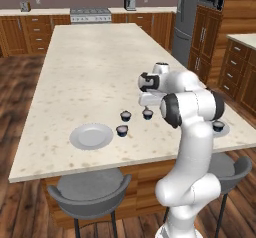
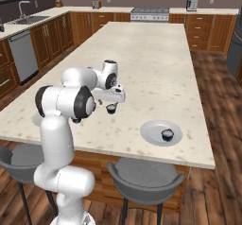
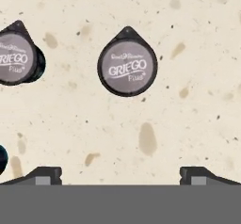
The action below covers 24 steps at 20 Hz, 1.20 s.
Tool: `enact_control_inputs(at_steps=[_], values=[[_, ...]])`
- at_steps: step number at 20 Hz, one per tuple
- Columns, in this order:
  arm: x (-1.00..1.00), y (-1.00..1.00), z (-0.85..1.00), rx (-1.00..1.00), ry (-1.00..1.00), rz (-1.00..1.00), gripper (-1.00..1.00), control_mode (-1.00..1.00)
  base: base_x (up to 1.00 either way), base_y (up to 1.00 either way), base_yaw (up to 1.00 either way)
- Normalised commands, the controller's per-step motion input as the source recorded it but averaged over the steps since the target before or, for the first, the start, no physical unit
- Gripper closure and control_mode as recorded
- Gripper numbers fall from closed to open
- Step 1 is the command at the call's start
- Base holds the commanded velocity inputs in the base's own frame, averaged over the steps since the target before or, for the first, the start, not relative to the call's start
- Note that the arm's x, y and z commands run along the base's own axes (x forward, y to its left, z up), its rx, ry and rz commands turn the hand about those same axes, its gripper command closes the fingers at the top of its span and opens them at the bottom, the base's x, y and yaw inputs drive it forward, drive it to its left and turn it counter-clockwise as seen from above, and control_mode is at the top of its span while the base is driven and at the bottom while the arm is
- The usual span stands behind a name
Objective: Place two yogurt containers on each plate.
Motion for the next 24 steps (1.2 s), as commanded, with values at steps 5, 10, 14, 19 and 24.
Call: enact_control_inputs(at_steps=[5,10,14,19,24], values=[[0.15,0.02,-0.20,0.00,0.00,0.03,-1.00,-1.00,0.00,0.00,0.00],[0.21,0.00,-0.20,0.00,0.00,0.01,-1.00,-1.00,0.00,0.00,0.00],[0.29,0.07,-0.16,0.00,0.00,0.00,-1.00,-1.00,0.00,0.00,0.00],[0.26,0.05,-0.15,0.00,0.00,0.00,-1.00,-1.00,0.00,0.00,0.00],[0.24,0.00,-0.18,0.00,0.01,0.00,-1.00,-1.00,0.00,0.00,0.00]])
